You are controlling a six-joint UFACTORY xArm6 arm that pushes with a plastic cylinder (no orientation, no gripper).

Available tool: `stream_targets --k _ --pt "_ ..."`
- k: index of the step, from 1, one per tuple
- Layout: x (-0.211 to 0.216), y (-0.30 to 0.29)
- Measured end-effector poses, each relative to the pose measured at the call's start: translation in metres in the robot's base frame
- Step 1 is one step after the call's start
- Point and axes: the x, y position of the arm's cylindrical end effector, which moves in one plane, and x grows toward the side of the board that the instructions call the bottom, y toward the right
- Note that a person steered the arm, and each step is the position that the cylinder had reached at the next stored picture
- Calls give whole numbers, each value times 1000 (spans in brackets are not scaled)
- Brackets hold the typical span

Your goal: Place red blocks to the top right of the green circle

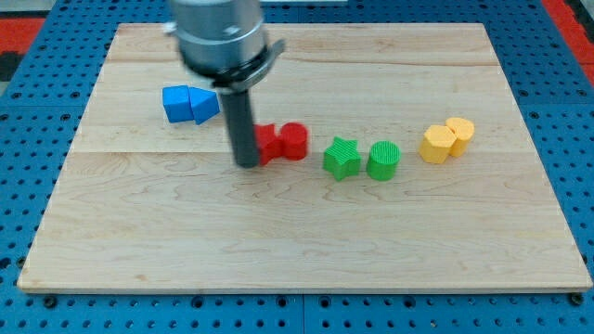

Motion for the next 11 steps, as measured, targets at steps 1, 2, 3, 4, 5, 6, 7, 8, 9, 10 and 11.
stream_targets --k 1,2,3,4,5,6,7,8,9,10,11 --pt "-30 60" --pt "-37 62" --pt "-37 4" --pt "-55 -4" --pt "-76 8" --pt "-83 39" --pt "-83 66" --pt "-70 105" --pt "-68 116" --pt "-58 126" --pt "-45 113"
